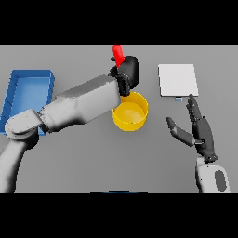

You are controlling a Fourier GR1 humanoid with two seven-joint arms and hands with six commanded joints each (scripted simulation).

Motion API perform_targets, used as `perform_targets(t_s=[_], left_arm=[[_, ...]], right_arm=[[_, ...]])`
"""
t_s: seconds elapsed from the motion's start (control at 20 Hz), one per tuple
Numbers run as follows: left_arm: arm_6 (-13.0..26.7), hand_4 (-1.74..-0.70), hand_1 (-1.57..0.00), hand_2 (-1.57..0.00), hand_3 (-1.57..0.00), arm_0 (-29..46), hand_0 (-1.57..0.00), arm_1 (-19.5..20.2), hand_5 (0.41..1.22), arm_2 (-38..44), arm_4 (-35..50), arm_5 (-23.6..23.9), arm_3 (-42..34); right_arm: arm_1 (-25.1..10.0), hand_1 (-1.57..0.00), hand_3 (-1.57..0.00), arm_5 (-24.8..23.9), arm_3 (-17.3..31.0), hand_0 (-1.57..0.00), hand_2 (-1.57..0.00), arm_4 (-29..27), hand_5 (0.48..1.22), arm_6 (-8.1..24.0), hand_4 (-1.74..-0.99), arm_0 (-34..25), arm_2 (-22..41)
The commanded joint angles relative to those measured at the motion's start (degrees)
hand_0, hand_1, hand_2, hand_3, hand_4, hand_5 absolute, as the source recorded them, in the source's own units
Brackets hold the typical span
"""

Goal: Pick up the red beaker and tilt it to pour out 1 green nut into yellow bowl. Pick up the yellow bowl and place it on the metallic measuring scale.

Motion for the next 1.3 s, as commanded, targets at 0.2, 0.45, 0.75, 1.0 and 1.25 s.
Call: perform_targets(t_s=[0.2,0.45,0.75,1.0,1.25], left_arm=[[0.77,-1.69,-1.39,-1.38,-1.57,-6.30,-1.57,2.68,1.181,2.54,2.35,3.48,1.50],[1.02,-1.60,-1.45,-1.44,-1.34,-15.41,-1.57,6.42,1.208,7.01,5.53,7.29,7.19],[5.97,-1.64,-1.54,-1.54,-1.44,-19.54,-1.57,14.51,1.218,23.19,21.48,9.16,22.44],[8.87,-1.71,-1.56,-1.56,-1.40,-13.75,-1.57,20.39,1.220,33.05,35.16,17.19,27.88],[14.69,-1.73,-1.57,-1.57,-1.41,-5.33,-1.57,24.85,1.221,37.70,44.98,24.57,27.36]], right_arm=[[-0.06,0.00,0.00,0.49,0.12,0.00,0.00,-0.33,0.601,-1.27,-1.219,-0.88,0.08],[-0.17,0.00,0.00,1.40,0.66,0.00,0.00,-1.79,0.631,-1.29,-1.246,-1.21,-0.49],[-0.85,0.00,0.00,2.28,0.55,0.00,0.00,-1.38,0.649,-1.82,-1.299,-1.25,0.34],[-1.38,0.00,0.00,1.89,1.59,0.00,0.00,0.48,0.653,-3.41,-1.304,-3.20,1.11],[-0.03,0.00,0.00,1.77,1.59,0.00,0.00,0.06,0.651,-2.31,-1.276,-2.53,1.73]])
